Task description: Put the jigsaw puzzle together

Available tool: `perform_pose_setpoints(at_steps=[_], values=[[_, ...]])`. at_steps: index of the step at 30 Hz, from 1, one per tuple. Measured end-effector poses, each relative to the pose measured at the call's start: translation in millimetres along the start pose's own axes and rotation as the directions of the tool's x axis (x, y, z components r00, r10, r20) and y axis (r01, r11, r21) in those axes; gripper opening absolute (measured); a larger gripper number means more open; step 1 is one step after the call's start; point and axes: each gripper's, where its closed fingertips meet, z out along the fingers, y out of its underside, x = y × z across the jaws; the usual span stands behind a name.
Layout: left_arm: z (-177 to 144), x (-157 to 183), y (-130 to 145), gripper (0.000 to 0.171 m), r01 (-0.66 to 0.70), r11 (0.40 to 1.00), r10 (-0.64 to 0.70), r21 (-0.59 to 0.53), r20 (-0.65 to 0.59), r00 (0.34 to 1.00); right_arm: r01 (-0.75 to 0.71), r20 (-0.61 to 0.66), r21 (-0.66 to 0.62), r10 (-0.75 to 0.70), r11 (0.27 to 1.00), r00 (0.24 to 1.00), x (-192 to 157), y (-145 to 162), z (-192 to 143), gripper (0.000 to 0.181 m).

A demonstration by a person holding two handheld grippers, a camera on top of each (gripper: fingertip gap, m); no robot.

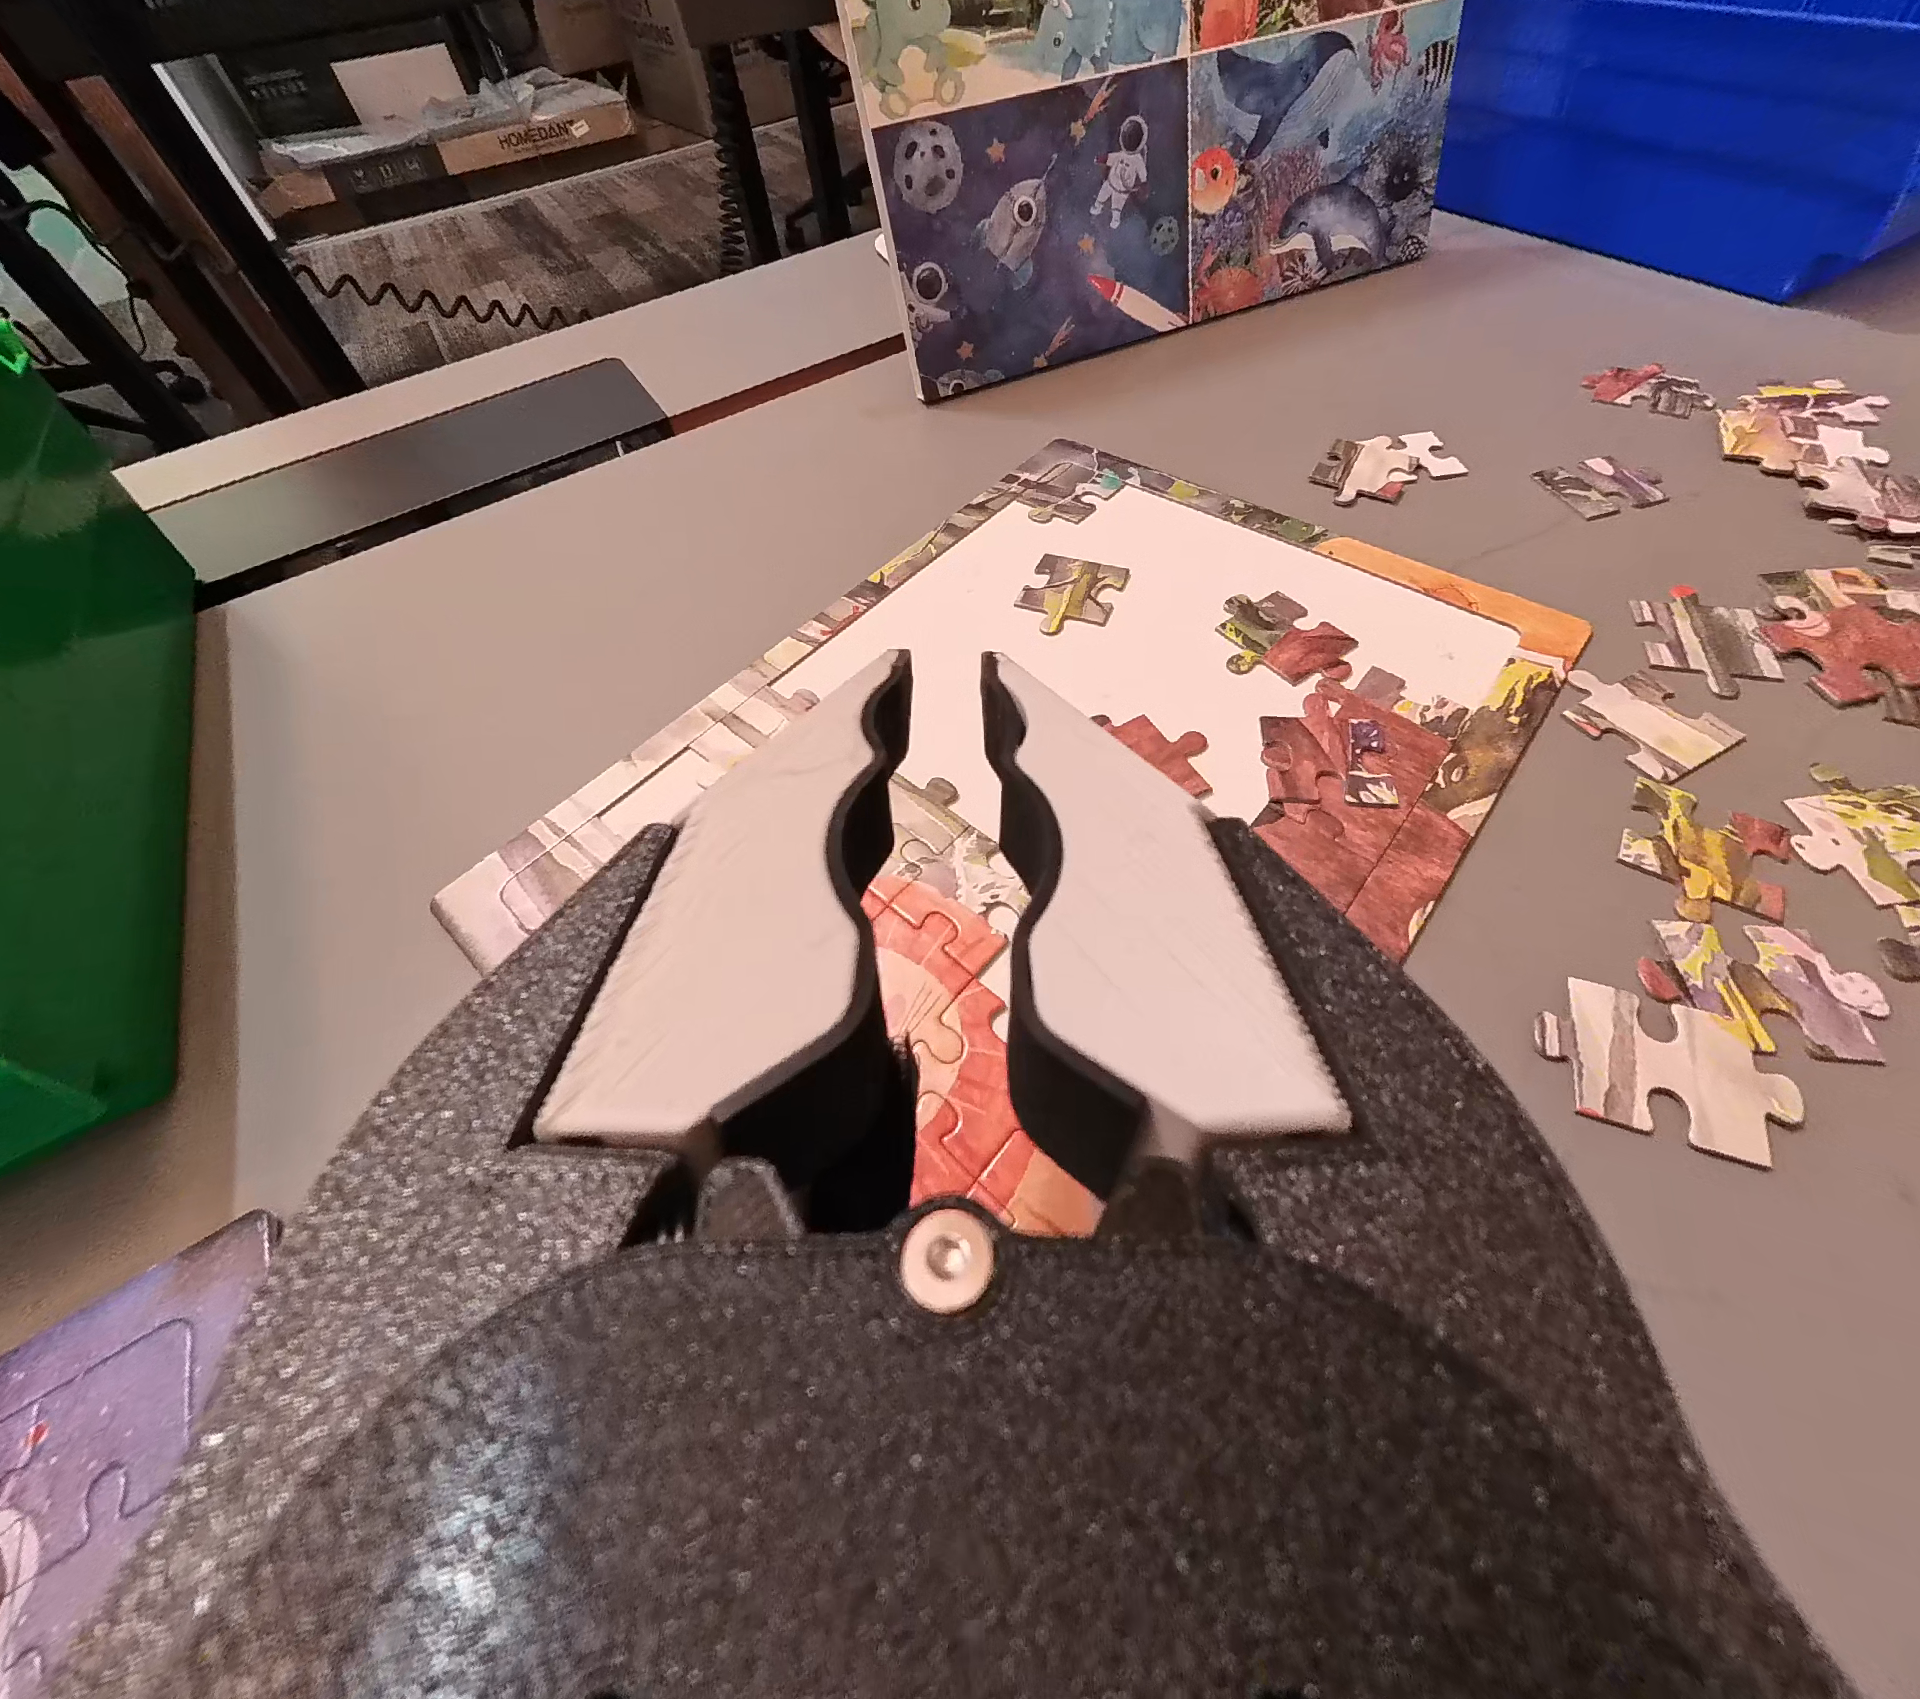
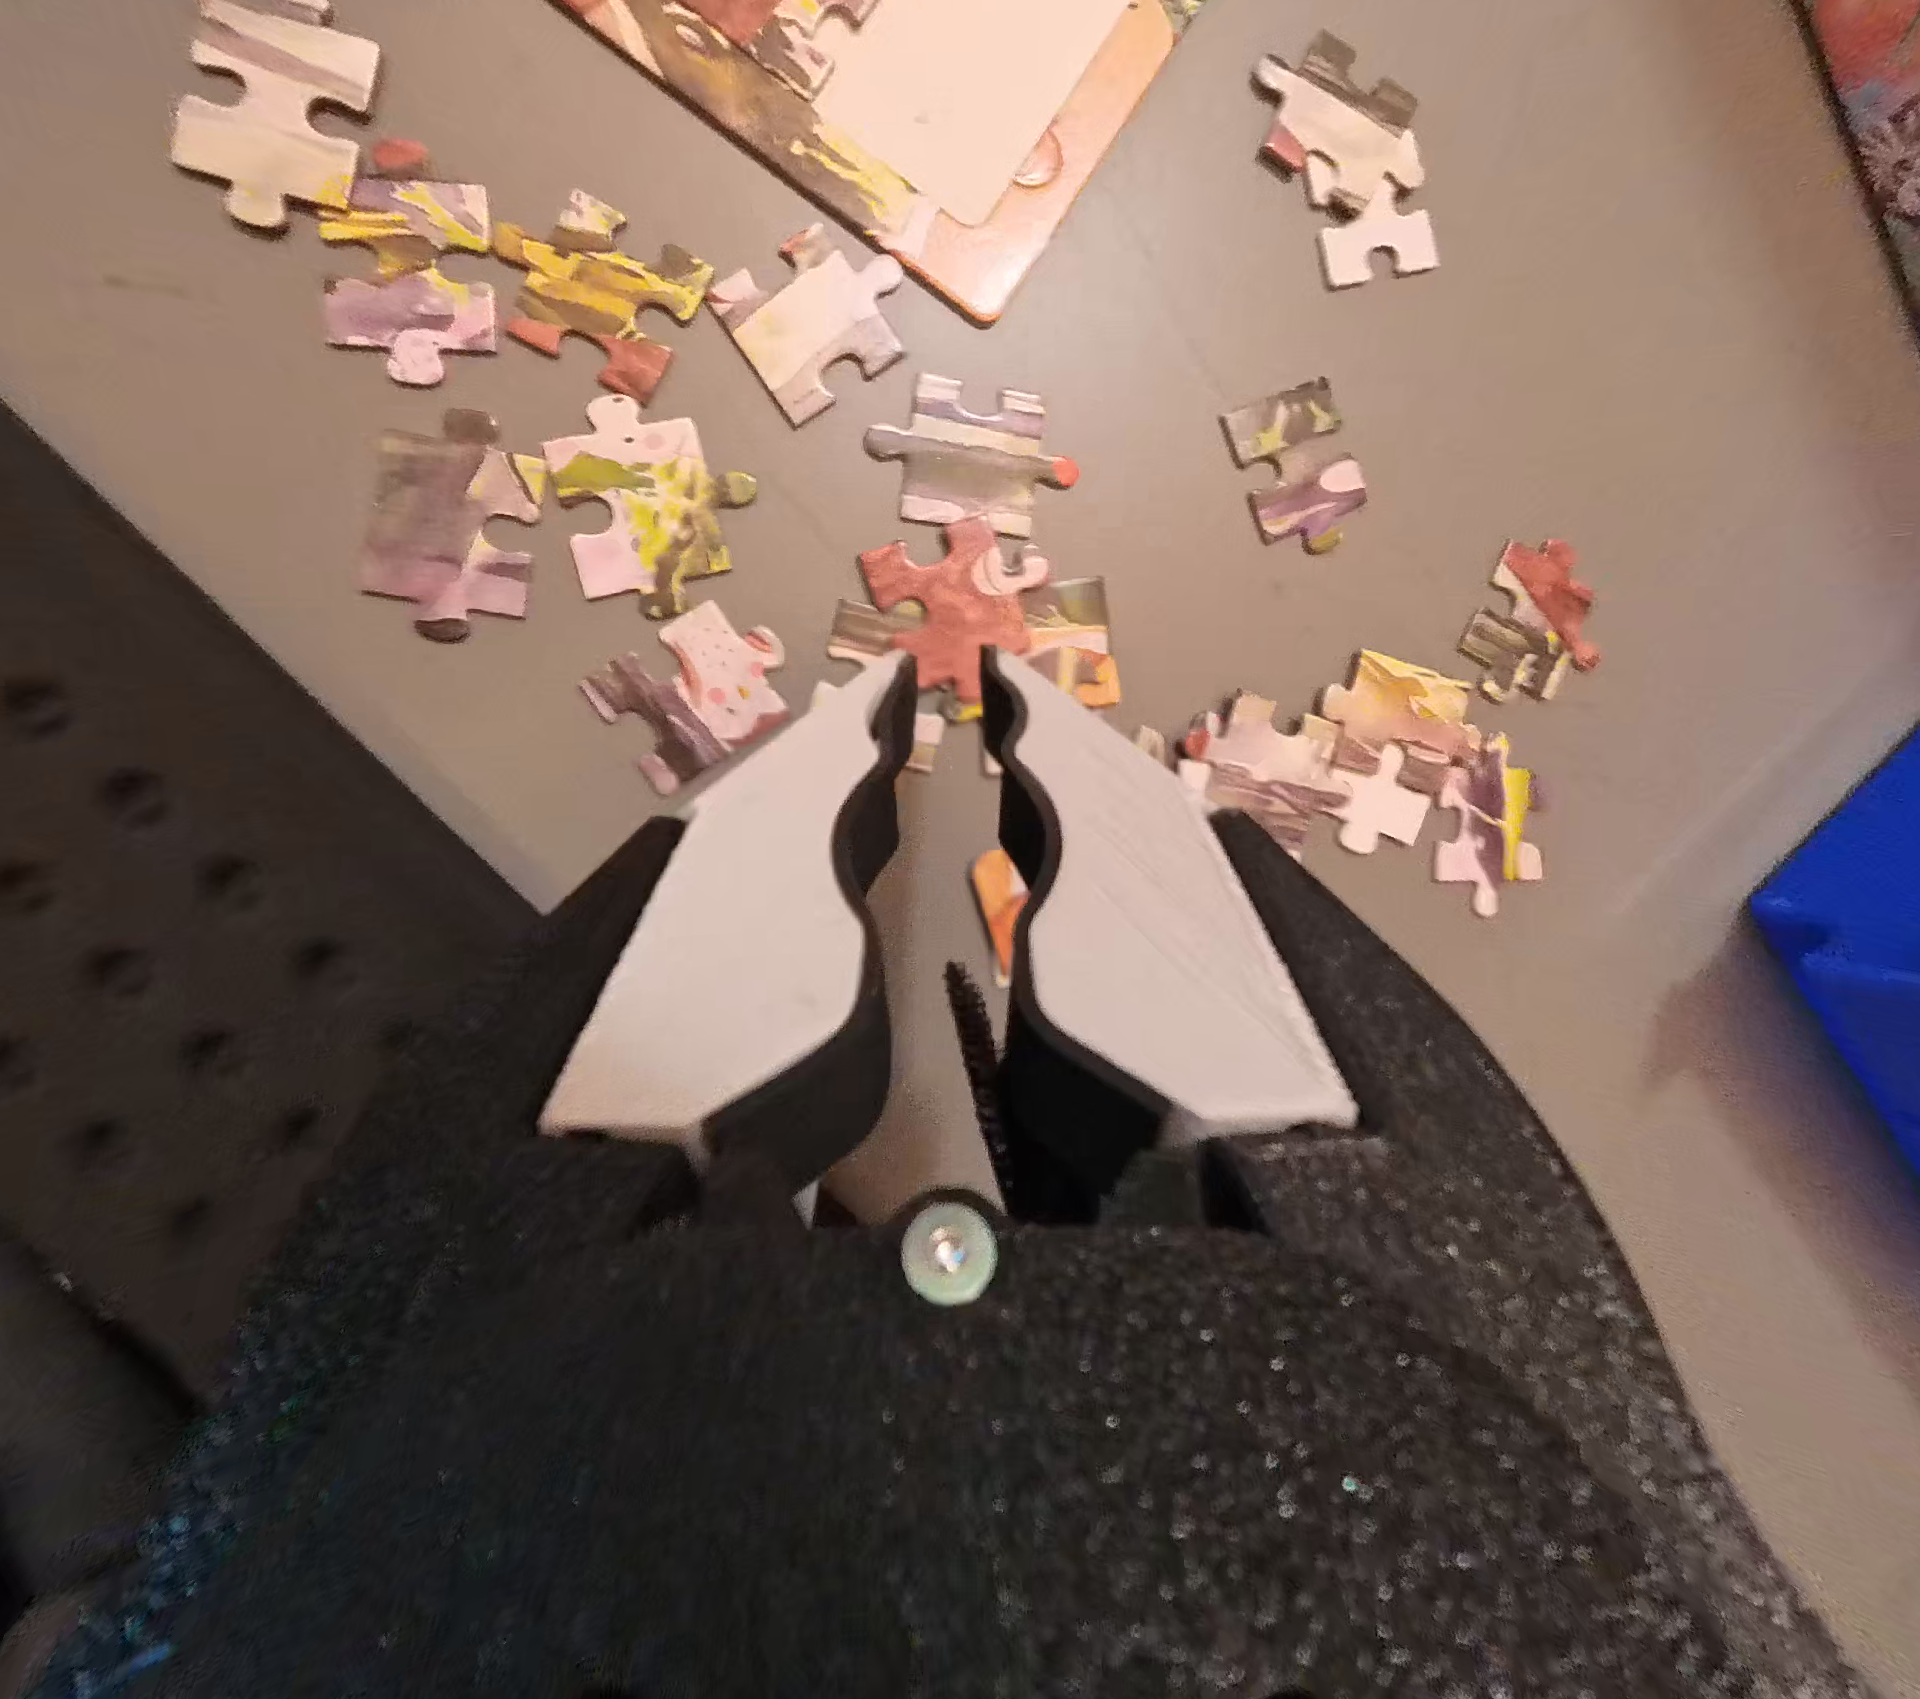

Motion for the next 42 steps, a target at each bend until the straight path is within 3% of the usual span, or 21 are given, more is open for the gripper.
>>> perform_pose_setpoints(at_steps=[2, 4, 9, 14, 21, 22, 23, 25, 27, 34, 39, 42], values=[[0, 0, 0, 0.012, 0.001, 1.000, -0.001, -0.001, -0.002, 1.000, -0.018, 0.006, 0.019, 0.018, 1.000, 1.000, 8, 4, -3, 0.015], [1, 1, 1, 0.013, -0.001, 1.000, 0.001, -0.007, -0.004, 1.000, -0.062, 0.080, 0.012, 0.061, 0.998, 0.995, 3, 9, 2, 0.029], [1, 1, 1, 0.012, -0.003, 1.000, 0.003, -0.007, -0.006, 1.000, -0.039, 0.111, 0.022, 0.037, 0.999, 0.993, 2, 10, 28, 0.031], [1, 0, 2, 0.012, -0.003, 1.000, 0.003, -0.008, -0.004, 1.000, -0.057, 0.144, 0.033, 0.052, 0.998, 0.988, 4, 8, 34, 0.032], [1, 1, 1, 0.012, -0.001, 1.000, 0.001, -0.006, -0.005, 1.000, -0.030, 0.137, 0.009, 0.029, 0.999, 0.990, 3, 7, 33, 0.027], [1, 0, 1, 0.012, 0.001, 1.000, -0.001, -0.006, -0.005, 1.000, -0.025, 0.131, 0.006, 0.024, 1.000, 0.991, 4, 7, 33, 0.023], [0, 0, 1, 0.012, 0.003, 1.000, -0.003, -0.006, -0.005, 1.000, -0.007, 0.128, 0.008, 0.006, 1.000, 0.992, 4, 6, 31, 0.001], [1, 0, 2, 0.012, 0.006, 1.000, -0.006, -0.006, -0.006, 1.000, 0.009, 0.115, 0.019, -0.011, 1.000, 0.993, 6, 3, 28, 0.000], [1, 0, 3, 0.013, 0.009, 1.000, -0.009, -0.012, -0.010, 1.000, -0.002, 0.143, -0.010, 0.003, 1.000, 0.990, 4, 3, 28, 0.014], [2, 1, 4, 0.013, 0.009, 1.000, -0.009, -0.020, -0.015, 1.000, -0.014, 0.103, -0.008, 0.014, 1.000, 0.995, 39, -2, 31, 0.029], [1, 1, 4, 0.013, 0.008, 1.000, -0.009, -0.019, -0.015, 1.000, -0.022, 0.196, -0.025, 0.027, 0.999, 0.980, 54, -3, 43, 0.038], [2, -1, 4, 0.013, 0.012, 1.000, -0.012, -0.019, -0.012, 1.000, -0.050, 0.234, -0.108, 0.074, 0.993, 0.969, 50, 3, 50, 0.045]])
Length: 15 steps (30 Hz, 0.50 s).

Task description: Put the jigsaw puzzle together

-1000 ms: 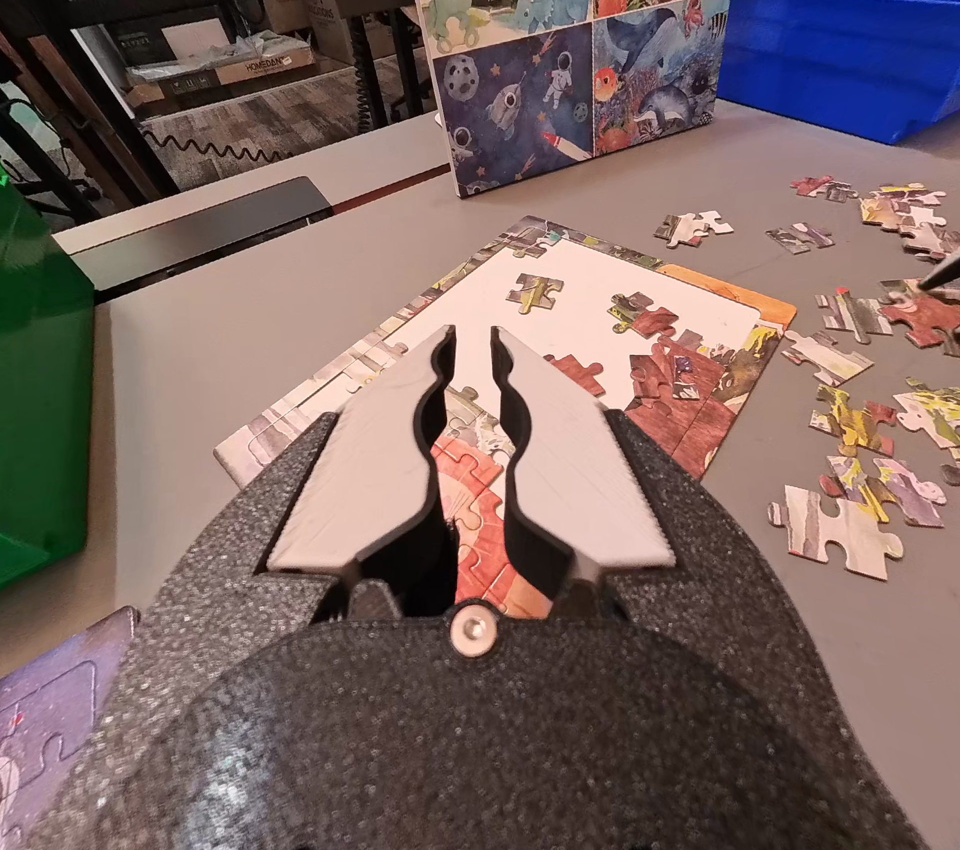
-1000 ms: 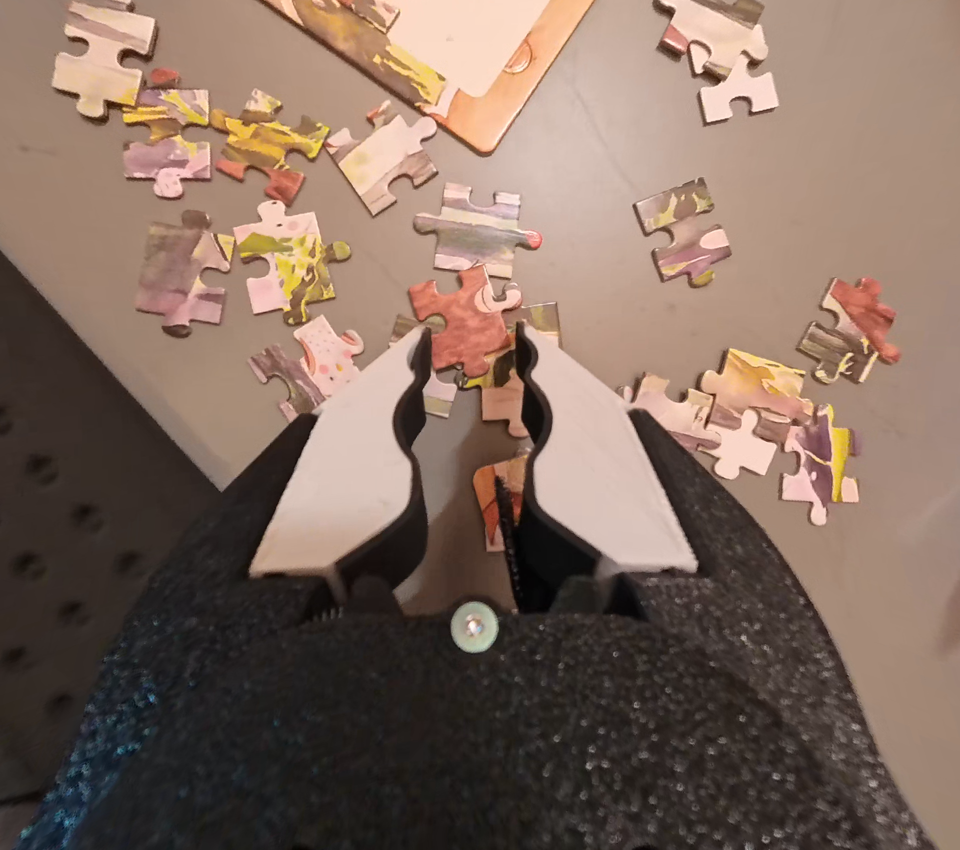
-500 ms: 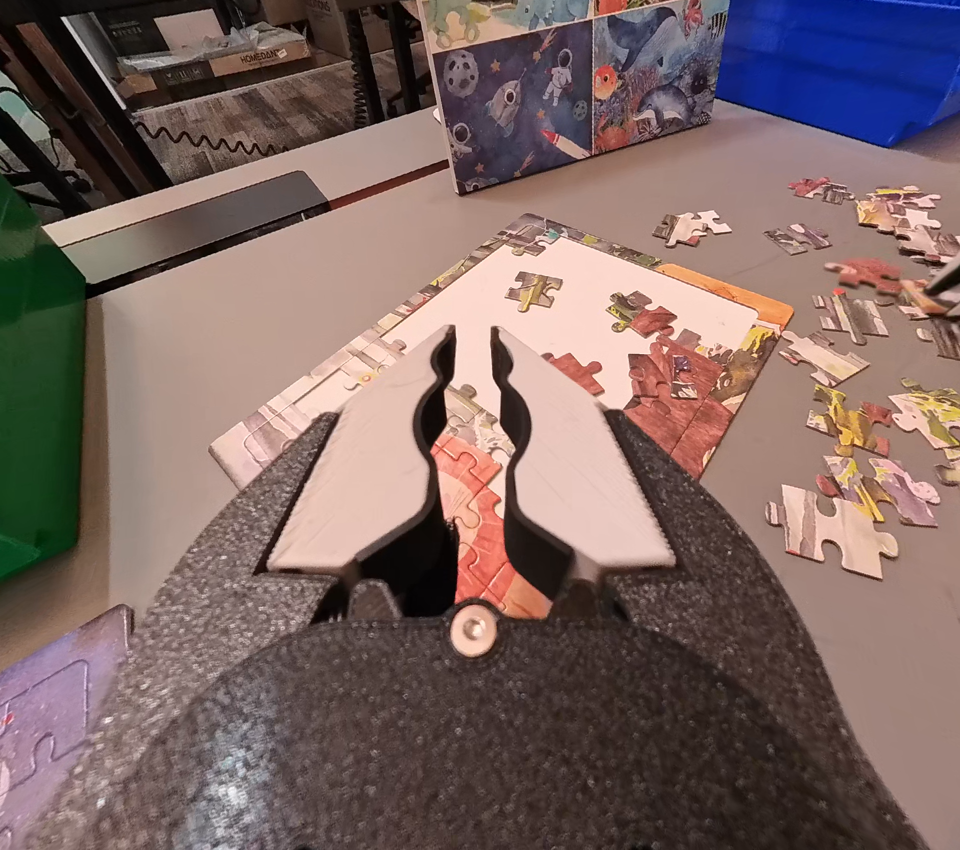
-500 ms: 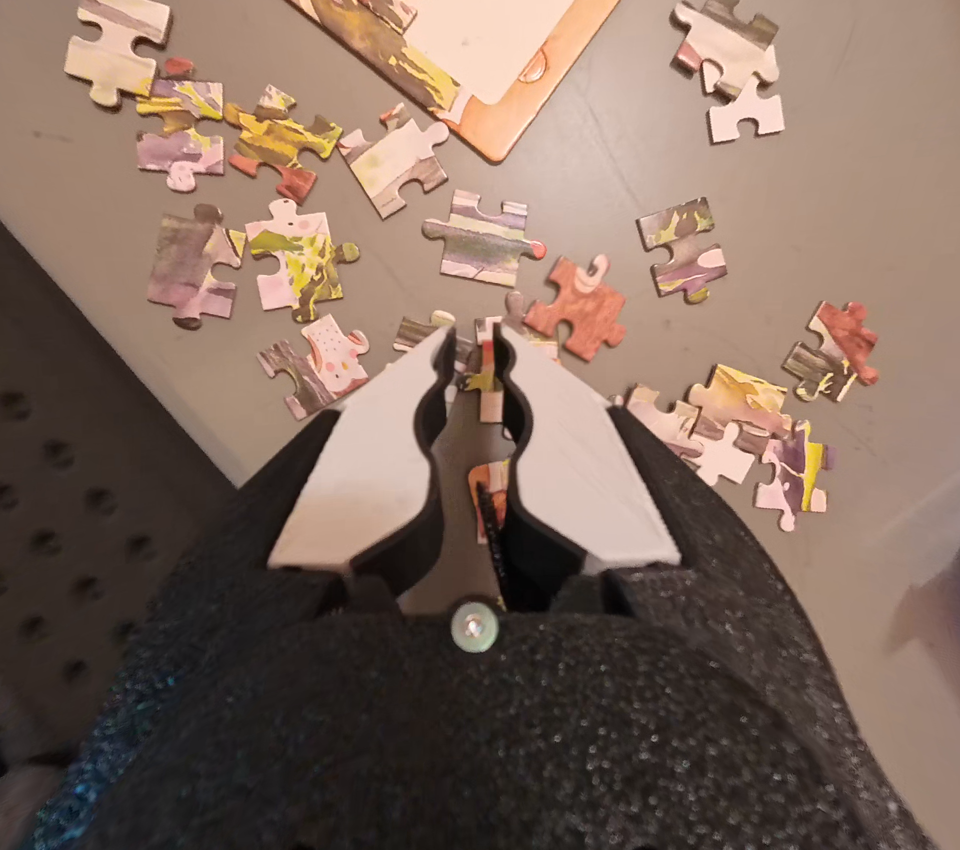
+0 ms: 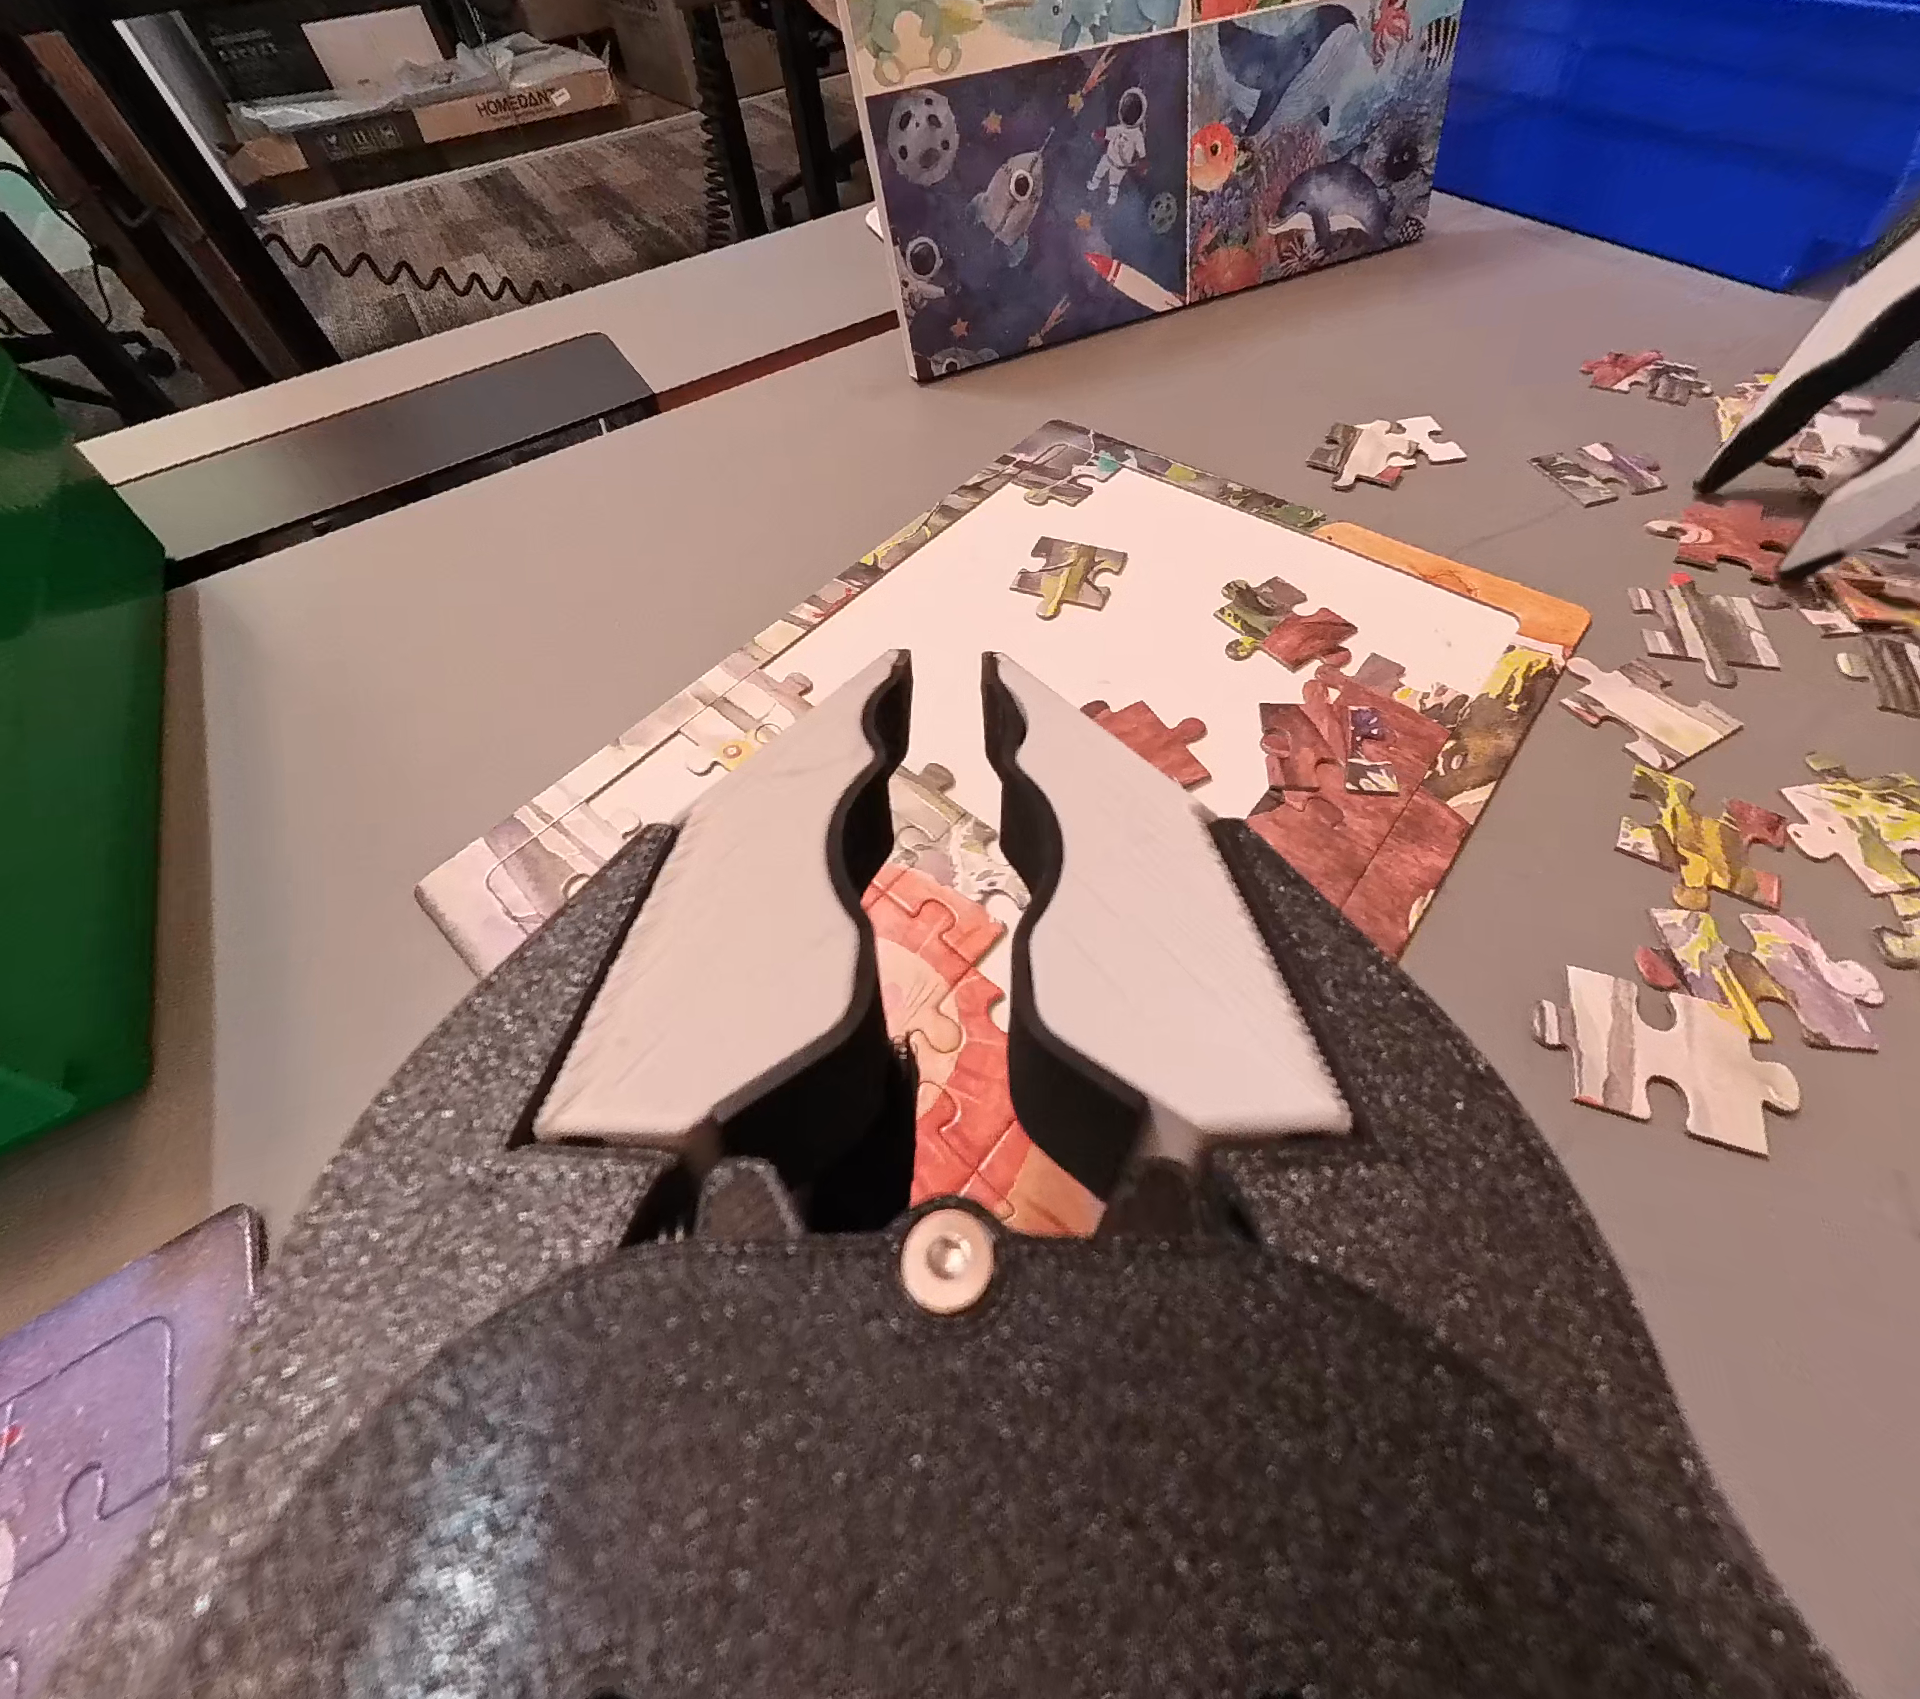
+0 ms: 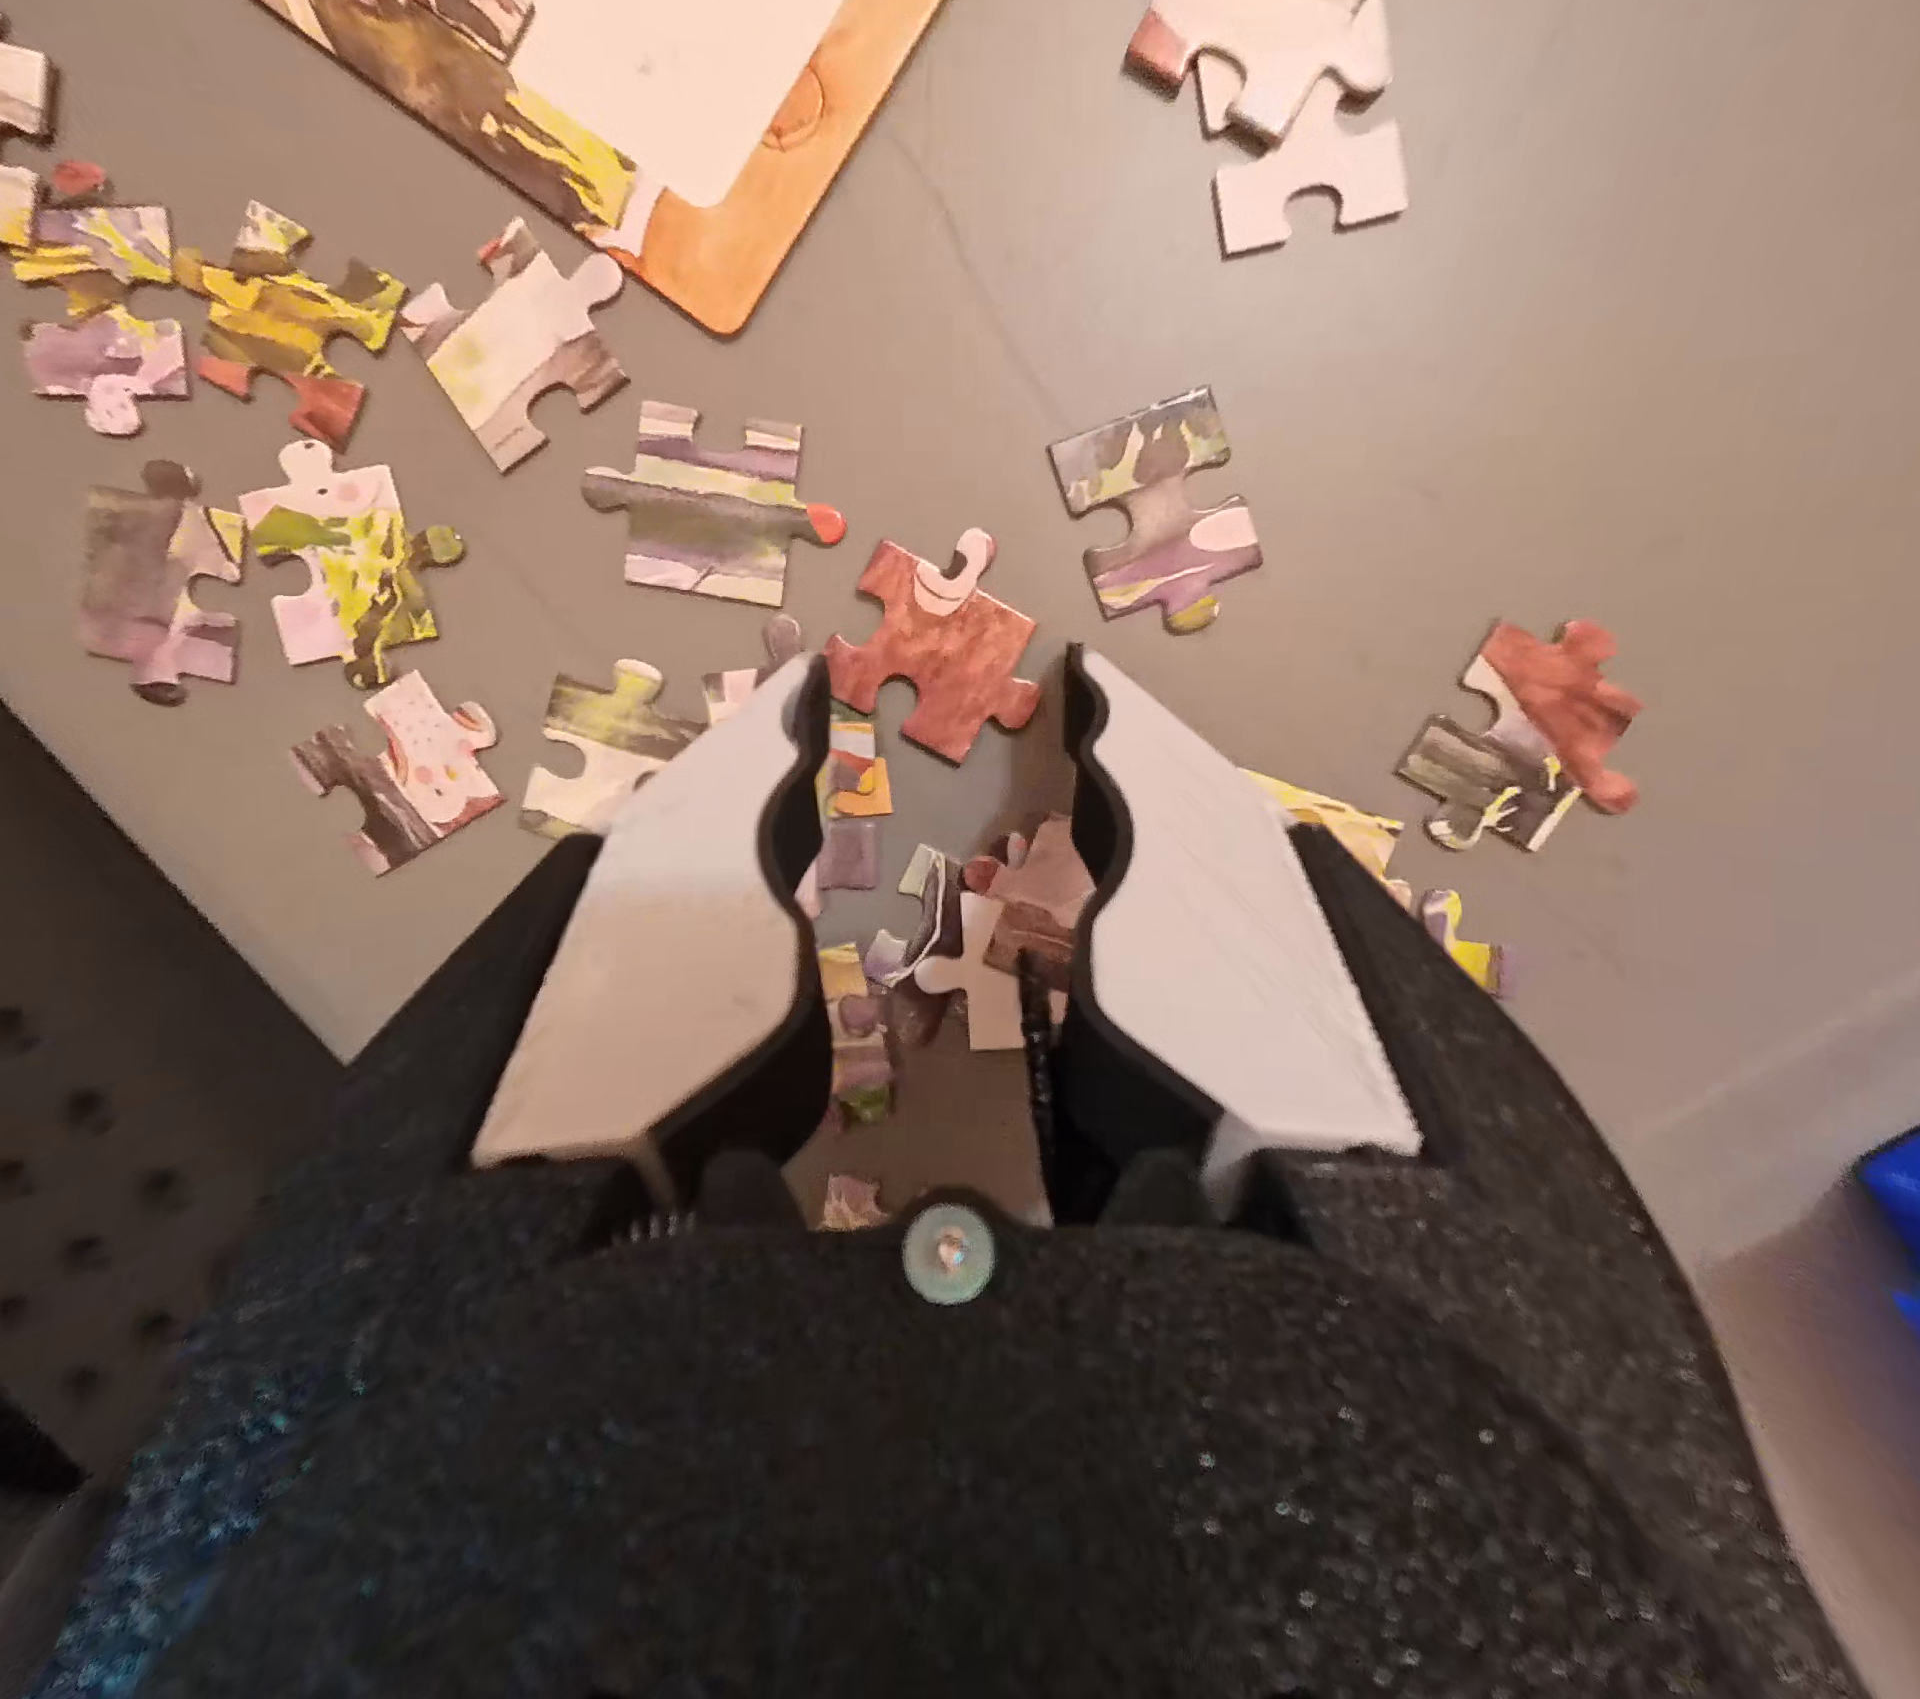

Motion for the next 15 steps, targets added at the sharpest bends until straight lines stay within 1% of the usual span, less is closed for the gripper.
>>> perform_pose_setpoints(at_steps=[3, 5, 7, 13, 15], values=[[0.4, -0.1, 0.9, 0.013, 0.001, 1.000, -0.001, -0.004, -0.001, 1.000, 0.016, -0.036, 0.023, -0.015, 1.000, 0.999, -4.2, -5.7, 2.0, 0.043], [0.5, 0.5, 0.7, 0.013, -0.001, 1.000, 0.001, -0.004, -0.003, 1.000, -0.035, -0.014, 0.029, 0.035, 0.999, 0.999, -5.4, -4.5, 2.8, 0.038], [0.4, 1.2, 0.5, 0.013, -0.003, 1.000, 0.003, -0.003, -0.004, 1.000, -0.069, -0.001, 0.038, 0.069, 0.997, 0.998, -5.2, -3.8, 2.9, 0.038], [-0.4, 0.7, -0.6, 0.013, 0.002, 1.000, -0.002, 0.002, -0.005, 1.000, -0.040, -0.028, 0.034, 0.041, 0.999, 0.999, -5.7, -2.5, 1.1, 0.036], [-0.8, 0.2, -1.0, 0.012, 0.003, 1.000, -0.003, 0.005, -0.003, 1.000, -0.035, -0.035, 0.036, 0.037, 0.999, 0.999, -4.7, -2.1, 0.0, 0.029]])
